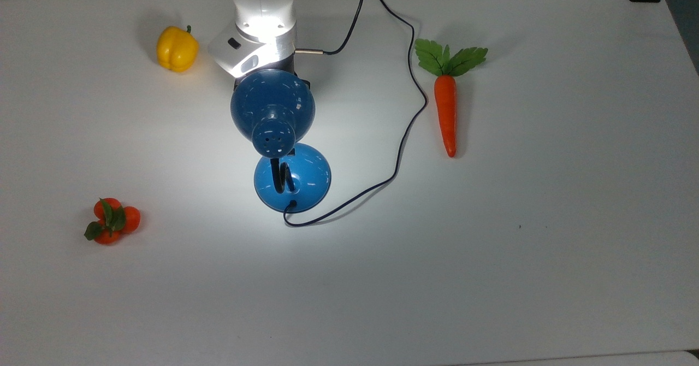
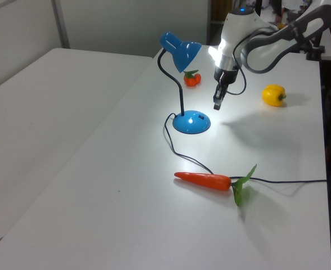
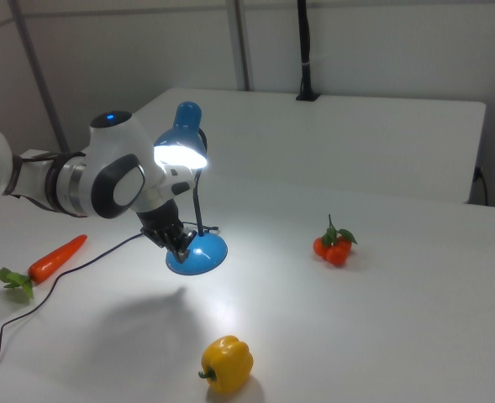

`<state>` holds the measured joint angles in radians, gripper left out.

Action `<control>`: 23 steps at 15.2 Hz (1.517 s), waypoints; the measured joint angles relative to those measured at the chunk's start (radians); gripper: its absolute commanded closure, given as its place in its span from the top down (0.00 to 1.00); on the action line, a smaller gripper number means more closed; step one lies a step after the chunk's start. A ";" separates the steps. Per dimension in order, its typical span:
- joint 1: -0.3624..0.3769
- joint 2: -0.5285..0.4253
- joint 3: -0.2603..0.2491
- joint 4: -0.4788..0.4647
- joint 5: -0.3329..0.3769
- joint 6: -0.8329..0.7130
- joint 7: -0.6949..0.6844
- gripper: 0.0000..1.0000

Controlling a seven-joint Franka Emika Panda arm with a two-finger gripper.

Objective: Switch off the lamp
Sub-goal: 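Press the switch on the lamp base with the gripper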

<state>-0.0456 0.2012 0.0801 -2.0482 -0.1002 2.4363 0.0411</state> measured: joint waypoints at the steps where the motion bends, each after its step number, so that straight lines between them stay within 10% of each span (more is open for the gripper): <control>1: 0.001 0.010 0.000 -0.002 0.000 0.031 0.000 0.00; 23: 0.020 0.083 0.003 -0.003 -0.003 0.206 0.000 0.00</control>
<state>-0.0256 0.2847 0.0830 -2.0515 -0.1030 2.6422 0.0410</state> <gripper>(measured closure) 0.991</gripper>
